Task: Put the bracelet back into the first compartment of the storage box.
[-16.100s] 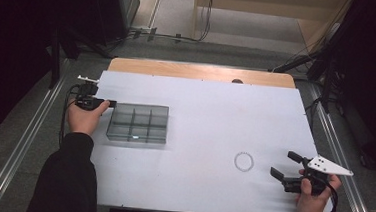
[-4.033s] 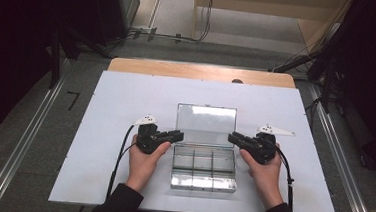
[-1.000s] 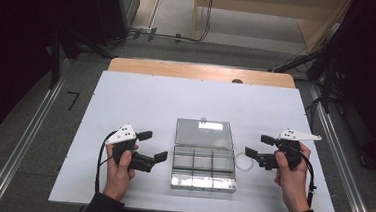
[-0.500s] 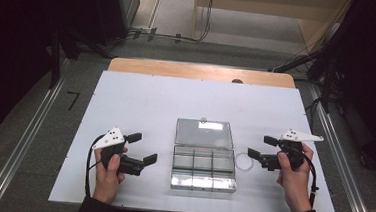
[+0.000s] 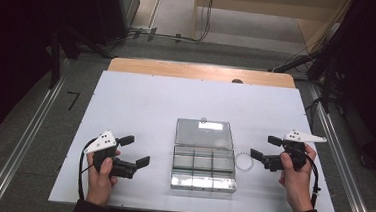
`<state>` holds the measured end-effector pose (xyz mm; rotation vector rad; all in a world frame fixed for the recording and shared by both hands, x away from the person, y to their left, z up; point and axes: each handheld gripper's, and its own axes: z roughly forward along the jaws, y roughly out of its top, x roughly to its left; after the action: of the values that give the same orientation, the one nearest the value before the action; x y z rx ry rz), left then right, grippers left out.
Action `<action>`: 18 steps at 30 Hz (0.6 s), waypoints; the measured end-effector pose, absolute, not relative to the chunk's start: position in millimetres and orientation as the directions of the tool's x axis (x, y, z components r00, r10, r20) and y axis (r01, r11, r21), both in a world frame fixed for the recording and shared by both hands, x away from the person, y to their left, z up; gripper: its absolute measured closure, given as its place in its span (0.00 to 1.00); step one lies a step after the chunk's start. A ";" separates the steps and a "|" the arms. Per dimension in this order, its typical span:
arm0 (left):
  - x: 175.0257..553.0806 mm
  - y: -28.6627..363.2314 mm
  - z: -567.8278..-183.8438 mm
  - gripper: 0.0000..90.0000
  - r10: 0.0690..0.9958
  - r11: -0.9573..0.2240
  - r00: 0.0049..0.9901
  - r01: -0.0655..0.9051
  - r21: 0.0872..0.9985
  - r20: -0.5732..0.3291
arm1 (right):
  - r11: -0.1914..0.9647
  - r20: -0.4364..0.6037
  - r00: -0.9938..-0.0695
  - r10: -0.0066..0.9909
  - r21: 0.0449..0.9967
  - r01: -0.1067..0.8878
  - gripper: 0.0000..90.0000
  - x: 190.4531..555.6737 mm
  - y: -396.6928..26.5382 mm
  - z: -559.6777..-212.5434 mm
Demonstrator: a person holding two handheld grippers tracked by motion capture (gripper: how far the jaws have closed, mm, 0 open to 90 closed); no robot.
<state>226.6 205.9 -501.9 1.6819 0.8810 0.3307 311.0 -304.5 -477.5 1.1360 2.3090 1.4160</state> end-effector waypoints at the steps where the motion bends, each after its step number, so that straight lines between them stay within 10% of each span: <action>1: 226.1 206.6 -502.4 0.00 0.701 -0.066 0.676 0.379 0.923 -0.227 | 0.242 0.212 -0.684 0.698 0.829 0.504 0.00 310.9 -304.9 -477.8; 18: 213.0 229.6 -509.5 0.00 0.727 -0.066 0.650 0.388 0.919 -0.221 | 0.255 0.202 -0.651 0.732 0.805 0.536 0.00 315.5 -311.5 -486.3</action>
<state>213.0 229.6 -509.5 1.6830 0.9193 0.3567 315.5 -311.5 -486.3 1.1895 2.3105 1.3472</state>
